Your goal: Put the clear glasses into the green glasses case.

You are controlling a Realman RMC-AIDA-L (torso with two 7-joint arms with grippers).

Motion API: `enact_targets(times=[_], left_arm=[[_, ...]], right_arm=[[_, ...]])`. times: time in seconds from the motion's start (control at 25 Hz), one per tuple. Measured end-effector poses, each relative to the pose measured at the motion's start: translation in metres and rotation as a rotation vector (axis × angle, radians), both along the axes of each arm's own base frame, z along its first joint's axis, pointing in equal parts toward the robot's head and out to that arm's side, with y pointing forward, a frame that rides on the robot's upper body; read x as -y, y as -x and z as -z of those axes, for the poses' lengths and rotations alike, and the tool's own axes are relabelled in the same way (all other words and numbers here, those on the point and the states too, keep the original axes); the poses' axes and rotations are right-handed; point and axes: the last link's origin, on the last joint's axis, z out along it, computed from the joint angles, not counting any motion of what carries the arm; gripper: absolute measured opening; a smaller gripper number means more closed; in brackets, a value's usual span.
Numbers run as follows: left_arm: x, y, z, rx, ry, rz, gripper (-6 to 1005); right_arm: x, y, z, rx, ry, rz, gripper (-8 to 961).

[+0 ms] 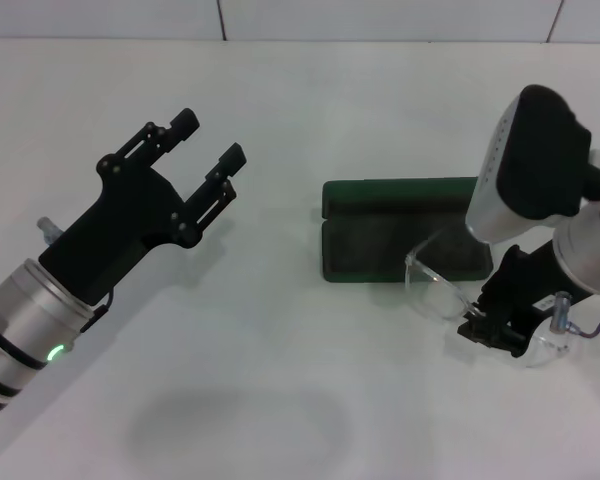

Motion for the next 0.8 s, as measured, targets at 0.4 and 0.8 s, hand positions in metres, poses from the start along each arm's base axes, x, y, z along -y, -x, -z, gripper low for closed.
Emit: enact_targets(times=[0.4, 0.8], left_arm=[[0.000, 0.001, -0.002, 0.003, -0.007, -0.006, 602], [-0.001, -0.003, 0.000, -0.015, -0.023, 0.016, 602]], right_arm=[[0.000, -0.002, -0.022, -0.026, 0.000, -0.001, 127], [0.015, 0.012, -0.037, -0.155, 0.139, -0.062, 127]])
